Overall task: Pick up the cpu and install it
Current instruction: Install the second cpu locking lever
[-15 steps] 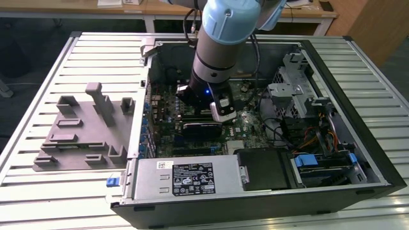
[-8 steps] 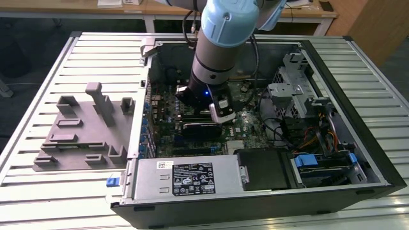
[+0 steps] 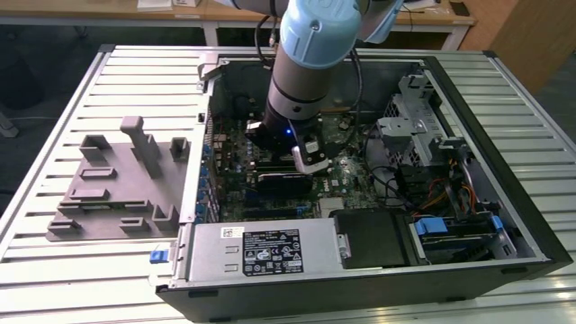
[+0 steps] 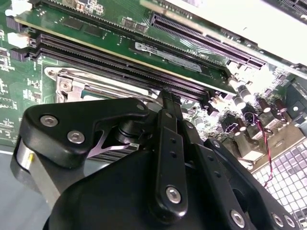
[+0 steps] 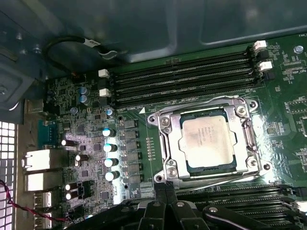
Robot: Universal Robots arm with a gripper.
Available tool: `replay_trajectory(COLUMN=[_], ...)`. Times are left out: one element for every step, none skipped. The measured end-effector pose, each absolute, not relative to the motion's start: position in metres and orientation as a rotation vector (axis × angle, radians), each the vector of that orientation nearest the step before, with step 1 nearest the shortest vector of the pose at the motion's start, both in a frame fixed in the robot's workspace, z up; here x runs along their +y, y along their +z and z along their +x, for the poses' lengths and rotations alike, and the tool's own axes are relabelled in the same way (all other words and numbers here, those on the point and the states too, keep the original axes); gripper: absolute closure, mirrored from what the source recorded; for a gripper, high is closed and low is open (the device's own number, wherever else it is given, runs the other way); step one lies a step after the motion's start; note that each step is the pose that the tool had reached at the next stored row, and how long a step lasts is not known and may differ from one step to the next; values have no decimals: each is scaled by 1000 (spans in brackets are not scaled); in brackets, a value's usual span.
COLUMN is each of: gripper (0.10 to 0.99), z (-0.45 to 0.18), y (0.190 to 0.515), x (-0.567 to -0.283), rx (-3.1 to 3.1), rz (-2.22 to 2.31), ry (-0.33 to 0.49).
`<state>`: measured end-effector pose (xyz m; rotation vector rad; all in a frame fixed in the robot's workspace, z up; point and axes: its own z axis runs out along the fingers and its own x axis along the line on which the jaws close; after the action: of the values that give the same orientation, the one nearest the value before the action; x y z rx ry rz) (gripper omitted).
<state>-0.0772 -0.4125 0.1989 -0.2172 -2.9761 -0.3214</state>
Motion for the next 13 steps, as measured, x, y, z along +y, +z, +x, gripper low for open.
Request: replay_trajectory(gripper=[980,980,980,980,980,980,980,980,980,980,980,980,980], z=[-78,-78,-78,-78,-78,-78,-78,-78,-78,-78,-78,-78,-78], y=[199,198,198,198,197,197,197,196,195,195,195,194,194], x=[-412,-412,-412,-411,-411,-411,-410,-410,-410,-409,-409,-409,-408], rx=[-2976,-2975,-2975,-2975,-2975,-2975,-2975,-2975,-2975,-2975,-2974,-2974,-2974], rz=[-217,-217,-217,-216,-216,-216,-216,-216,-216,-216,-216,-216,-216], ry=[-323,-325,-328,-329,-331,-331,-331,-331,-331,-331,-331,-331,-331])
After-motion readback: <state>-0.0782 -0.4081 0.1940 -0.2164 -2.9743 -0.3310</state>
